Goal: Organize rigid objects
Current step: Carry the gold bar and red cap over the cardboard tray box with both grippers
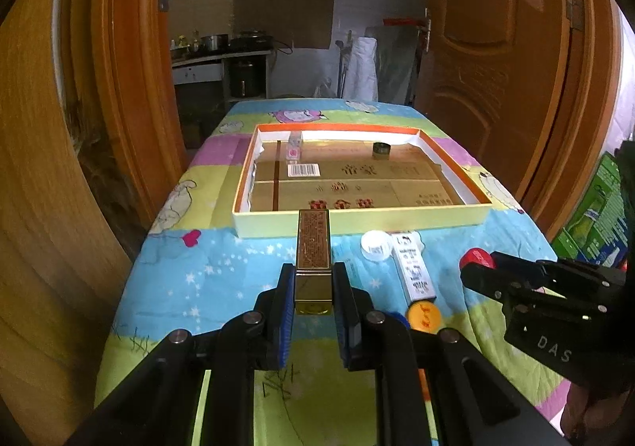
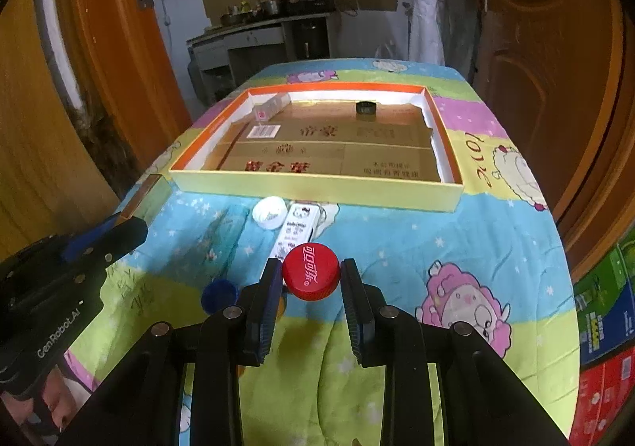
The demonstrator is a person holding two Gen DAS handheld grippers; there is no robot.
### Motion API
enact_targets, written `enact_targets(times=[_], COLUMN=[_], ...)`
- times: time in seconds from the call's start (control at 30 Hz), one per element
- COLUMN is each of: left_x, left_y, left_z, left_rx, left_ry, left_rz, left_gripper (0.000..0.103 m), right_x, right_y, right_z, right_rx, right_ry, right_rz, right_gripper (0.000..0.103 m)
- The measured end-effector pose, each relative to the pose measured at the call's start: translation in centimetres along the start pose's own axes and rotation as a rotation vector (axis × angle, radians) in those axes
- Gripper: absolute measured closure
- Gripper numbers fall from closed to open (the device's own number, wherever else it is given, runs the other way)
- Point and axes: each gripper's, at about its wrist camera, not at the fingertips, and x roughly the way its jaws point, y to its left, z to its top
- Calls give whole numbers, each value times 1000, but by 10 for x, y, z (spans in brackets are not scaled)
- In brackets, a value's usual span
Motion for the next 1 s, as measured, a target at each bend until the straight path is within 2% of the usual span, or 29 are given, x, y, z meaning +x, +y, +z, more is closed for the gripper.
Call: enact_targets(times=[0.7, 1.0], left_x=[20, 34], left_y=[2, 2], left_z=[54, 86], left_rx=[10, 4], left_ry=[-58, -66], left_rz=[52, 33], left_gripper=[85, 85], right_x=[6, 8], right_y=[-9, -15], right_z=[50, 75], right_rx=[-3, -13], right_ry=[-84, -131], right_rz=[25, 18], right_gripper=[72, 72])
